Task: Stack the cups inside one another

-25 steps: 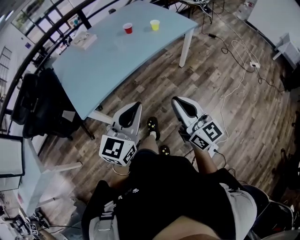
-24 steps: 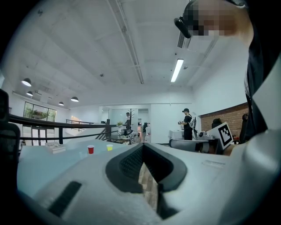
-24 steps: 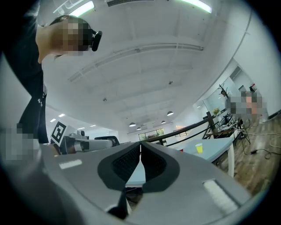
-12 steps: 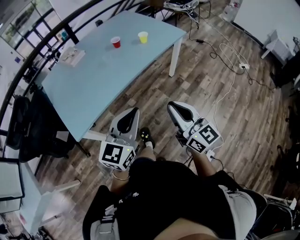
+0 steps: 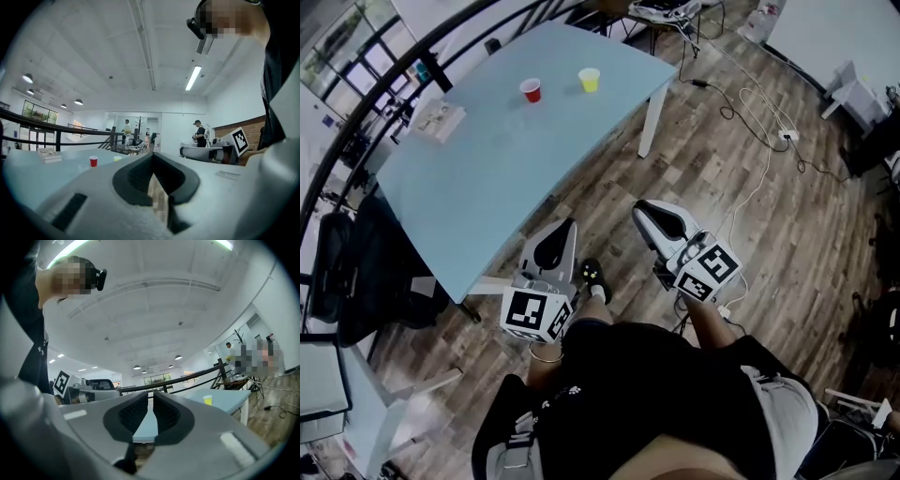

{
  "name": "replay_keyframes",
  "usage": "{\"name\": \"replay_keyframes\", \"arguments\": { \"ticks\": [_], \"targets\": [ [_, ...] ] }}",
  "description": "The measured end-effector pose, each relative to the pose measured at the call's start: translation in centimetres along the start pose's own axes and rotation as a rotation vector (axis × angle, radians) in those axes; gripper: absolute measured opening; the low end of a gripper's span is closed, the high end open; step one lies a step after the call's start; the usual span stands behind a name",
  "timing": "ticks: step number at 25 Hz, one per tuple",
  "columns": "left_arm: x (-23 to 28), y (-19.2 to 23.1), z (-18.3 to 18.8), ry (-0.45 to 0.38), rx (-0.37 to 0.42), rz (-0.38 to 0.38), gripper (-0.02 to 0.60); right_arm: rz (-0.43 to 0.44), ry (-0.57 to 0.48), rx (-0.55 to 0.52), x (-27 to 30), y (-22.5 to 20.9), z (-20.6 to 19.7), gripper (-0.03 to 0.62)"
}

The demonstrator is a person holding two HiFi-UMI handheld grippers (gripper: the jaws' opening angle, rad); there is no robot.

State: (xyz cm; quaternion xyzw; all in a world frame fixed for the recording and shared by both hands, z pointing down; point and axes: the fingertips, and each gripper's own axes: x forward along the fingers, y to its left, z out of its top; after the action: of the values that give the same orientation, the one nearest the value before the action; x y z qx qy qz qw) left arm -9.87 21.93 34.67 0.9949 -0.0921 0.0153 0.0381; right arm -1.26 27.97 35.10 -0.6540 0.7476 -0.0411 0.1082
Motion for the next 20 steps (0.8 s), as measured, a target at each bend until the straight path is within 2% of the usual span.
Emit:
{"name": "replay_keyframes", "arguments": {
  "ticks": [8,20],
  "targets": [
    [2.2,3.0,-0.7,0.022,0.011,0.006,-0.015,0.000,0.016,0.016,3.2,-2.4,-0.9,0.029],
    [6.3,7.4,-1.3,0.030,-0.017,-0.024,-0.015,-0.025,0.065,0.004,7.9,-6.0,-1.5,0.038]
  ]
}}
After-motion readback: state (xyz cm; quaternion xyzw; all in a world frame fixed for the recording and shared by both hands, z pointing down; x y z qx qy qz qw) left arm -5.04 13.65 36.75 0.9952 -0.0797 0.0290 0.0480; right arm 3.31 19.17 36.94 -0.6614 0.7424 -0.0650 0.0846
